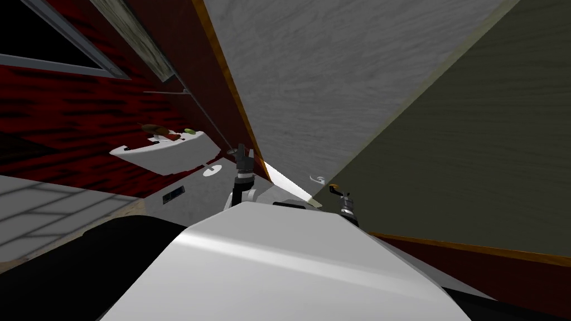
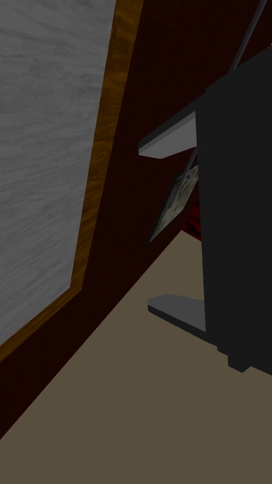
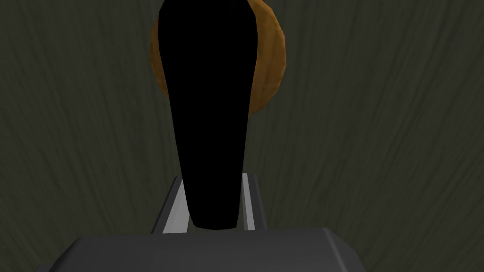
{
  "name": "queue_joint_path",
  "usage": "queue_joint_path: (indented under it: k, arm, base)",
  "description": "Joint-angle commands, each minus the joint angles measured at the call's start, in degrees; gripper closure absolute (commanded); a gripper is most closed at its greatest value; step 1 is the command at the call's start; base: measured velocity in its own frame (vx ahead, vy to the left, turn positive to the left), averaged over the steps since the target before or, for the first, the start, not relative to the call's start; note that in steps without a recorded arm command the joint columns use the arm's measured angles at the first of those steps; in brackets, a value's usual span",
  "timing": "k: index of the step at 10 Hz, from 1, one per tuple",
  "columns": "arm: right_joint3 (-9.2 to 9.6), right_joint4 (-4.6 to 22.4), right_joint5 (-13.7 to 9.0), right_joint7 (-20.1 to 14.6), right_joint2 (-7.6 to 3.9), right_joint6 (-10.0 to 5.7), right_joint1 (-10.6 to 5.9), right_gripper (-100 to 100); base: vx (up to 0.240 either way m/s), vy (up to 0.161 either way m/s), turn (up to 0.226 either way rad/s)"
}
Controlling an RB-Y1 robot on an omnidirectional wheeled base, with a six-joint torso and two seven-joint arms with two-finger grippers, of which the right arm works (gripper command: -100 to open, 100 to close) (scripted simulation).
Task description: Pull the door open
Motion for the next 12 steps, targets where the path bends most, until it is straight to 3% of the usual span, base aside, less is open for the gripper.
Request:
queue_joint_path:
  k: [1, 4, 7, 12]
  arm:
    - [-0.73, -1.27, -0.34, 0.03, -0.51, 1.11, 1.81, 100]
    - [-0.31, -1.15, -0.15, -0.94, -1.49, 0.12, 3.05, 100]
    - [2.62, -1.78, 1.16, -3.13, -2.31, -2.25, 3.99, 100]
    - [5.93, -2.59, 2.63, -4.92, -2.41, -4.21, 3.99, 100]
  base:
    - [-0.089, 0.010, -0.010]
    - [-0.153, 0.055, 0.038]
    - [-0.179, -0.014, 0.162]
    - [-0.124, -0.045, 0.116]
